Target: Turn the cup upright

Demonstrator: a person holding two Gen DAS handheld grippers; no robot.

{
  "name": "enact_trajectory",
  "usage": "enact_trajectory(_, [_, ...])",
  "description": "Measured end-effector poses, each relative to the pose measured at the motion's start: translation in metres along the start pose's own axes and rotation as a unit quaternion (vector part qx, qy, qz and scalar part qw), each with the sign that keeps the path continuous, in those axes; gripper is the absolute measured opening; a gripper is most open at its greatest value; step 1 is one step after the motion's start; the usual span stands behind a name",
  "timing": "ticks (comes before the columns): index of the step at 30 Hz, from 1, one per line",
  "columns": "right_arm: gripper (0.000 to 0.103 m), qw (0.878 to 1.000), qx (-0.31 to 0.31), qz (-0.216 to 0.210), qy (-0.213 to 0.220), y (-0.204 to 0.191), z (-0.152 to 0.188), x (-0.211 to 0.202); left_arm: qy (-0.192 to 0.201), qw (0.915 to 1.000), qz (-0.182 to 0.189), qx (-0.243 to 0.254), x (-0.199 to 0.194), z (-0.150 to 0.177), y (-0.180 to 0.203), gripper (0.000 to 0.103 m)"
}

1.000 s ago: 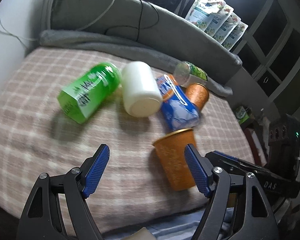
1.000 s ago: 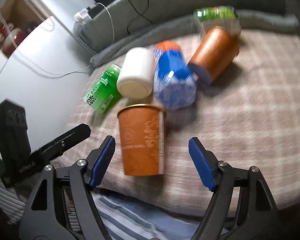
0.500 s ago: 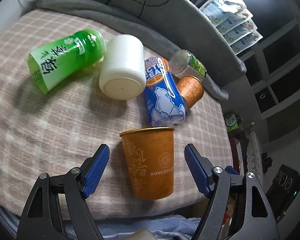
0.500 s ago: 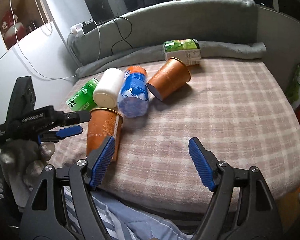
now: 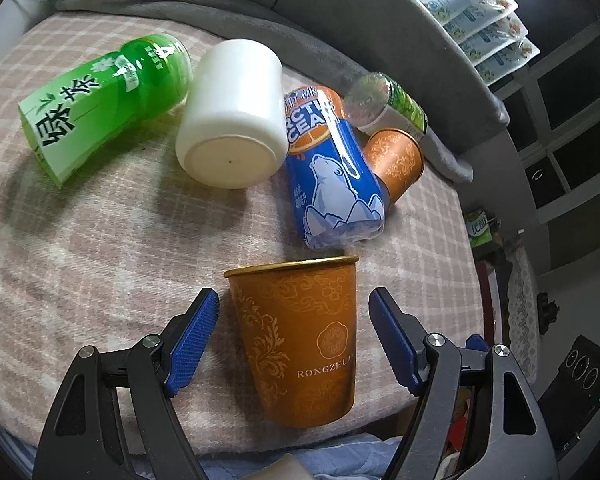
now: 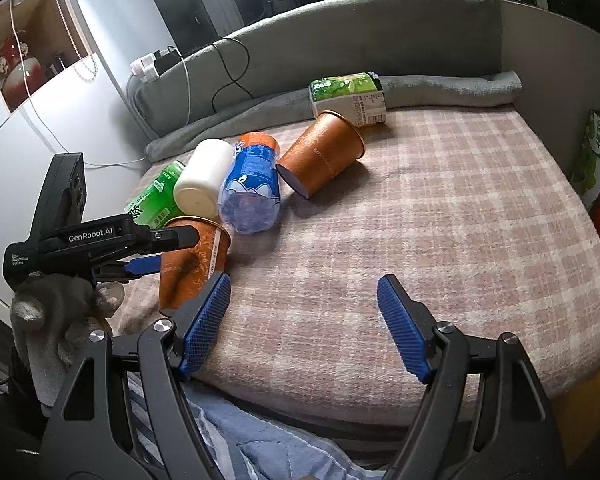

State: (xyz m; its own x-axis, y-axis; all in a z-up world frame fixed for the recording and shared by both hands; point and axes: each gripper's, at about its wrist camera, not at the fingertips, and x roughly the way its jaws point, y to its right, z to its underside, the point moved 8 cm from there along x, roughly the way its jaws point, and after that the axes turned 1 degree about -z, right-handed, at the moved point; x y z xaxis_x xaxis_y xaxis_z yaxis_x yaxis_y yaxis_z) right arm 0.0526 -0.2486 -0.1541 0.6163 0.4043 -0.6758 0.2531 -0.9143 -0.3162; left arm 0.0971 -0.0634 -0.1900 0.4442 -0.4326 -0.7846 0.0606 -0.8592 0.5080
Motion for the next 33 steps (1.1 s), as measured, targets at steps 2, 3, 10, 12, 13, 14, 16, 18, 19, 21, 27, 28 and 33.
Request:
enact_trajectory(2, [0.079, 1.000, 0.001, 0.000, -0.002, 0.001, 0.000, 0.001, -0.002, 1.0000, -0.001, 0.003, 0.003, 0.000, 0.001, 0.076])
enact_trajectory(3, [0.079, 1.000, 0.002, 0.001, -0.002, 0.001, 0.000, 0.002, -0.003, 1.0000, -0.002, 0.004, 0.004, -0.001, 0.001, 0.076])
enact_trajectory(10, [0.079, 1.000, 0.009, 0.008, 0.001, 0.007, -0.001, 0.003, -0.006, 0.9999, -0.008, 0.008, 0.010, -0.003, 0.002, 0.067])
enact_trajectory(12, [0.079, 1.000, 0.010, 0.010, -0.001, 0.006, 0.000, 0.003, -0.005, 0.9999, -0.009, 0.012, 0.010, -0.003, 0.002, 0.067])
enact_trajectory(13, [0.078, 1.000, 0.010, 0.011, -0.001, 0.006, -0.001, 0.003, -0.005, 0.9999, -0.009, 0.014, 0.010, -0.003, 0.002, 0.067])
enact_trajectory(14, [0.079, 1.000, 0.009, 0.012, -0.001, 0.005, -0.001, 0.004, -0.003, 0.9998, -0.009, 0.016, 0.009, -0.003, 0.003, 0.067])
enact_trajectory(16, [0.079, 1.000, 0.010, 0.009, -0.001, 0.006, -0.001, 0.004, 0.001, 0.9998, -0.010, 0.020, 0.009, -0.004, 0.003, 0.066])
enact_trajectory(18, [0.078, 1.000, 0.010, 0.008, -0.001, 0.005, -0.001, 0.004, 0.004, 0.9997, -0.009, 0.021, 0.007, -0.005, 0.003, 0.066])
enact_trajectory(19, [0.078, 1.000, 0.009, 0.008, -0.001, 0.004, -0.002, 0.004, 0.006, 0.9997, -0.010, 0.023, 0.006, -0.006, 0.003, 0.066])
enact_trajectory(21, [0.079, 1.000, 0.009, 0.009, 0.000, 0.005, -0.002, 0.004, 0.014, 0.9994, -0.012, 0.031, 0.002, -0.006, 0.004, 0.066])
enact_trajectory(27, [0.079, 1.000, 0.008, 0.009, 0.003, -0.001, -0.005, 0.005, 0.043, 0.9970, -0.021, 0.061, -0.013, -0.007, 0.010, 0.066])
enact_trajectory(28, [0.079, 1.000, 0.009, 0.009, 0.003, -0.001, -0.006, 0.005, 0.046, 0.9965, -0.023, 0.066, -0.014, -0.008, 0.012, 0.066])
enact_trajectory(33, [0.079, 1.000, 0.006, 0.011, 0.005, -0.004, -0.006, 0.006, 0.067, 0.9930, -0.031, 0.092, -0.022, -0.008, 0.018, 0.066])
